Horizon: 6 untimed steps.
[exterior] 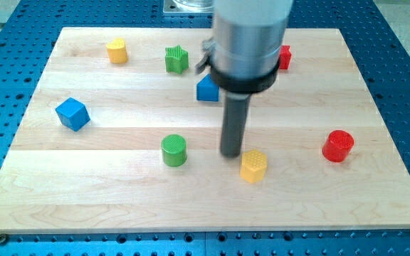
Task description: Move the green circle at the top right of the cube
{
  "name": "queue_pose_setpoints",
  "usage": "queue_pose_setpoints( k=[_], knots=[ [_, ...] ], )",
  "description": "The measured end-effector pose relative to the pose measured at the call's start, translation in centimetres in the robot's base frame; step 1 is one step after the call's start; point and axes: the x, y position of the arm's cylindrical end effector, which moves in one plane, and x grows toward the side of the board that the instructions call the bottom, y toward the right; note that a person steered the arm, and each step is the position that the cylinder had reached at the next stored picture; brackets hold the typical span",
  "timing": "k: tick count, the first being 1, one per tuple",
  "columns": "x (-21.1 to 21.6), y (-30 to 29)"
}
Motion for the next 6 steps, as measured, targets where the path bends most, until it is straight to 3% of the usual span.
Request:
queue_pose_setpoints(
  k=[1,2,4,5,6],
  knots=[
    [1.5,-7.3],
    [-3.1,-10.3],
    [-6.5,-4.4],
    [-9.0,-12.7],
    [-10.5,-16.9]
  ],
)
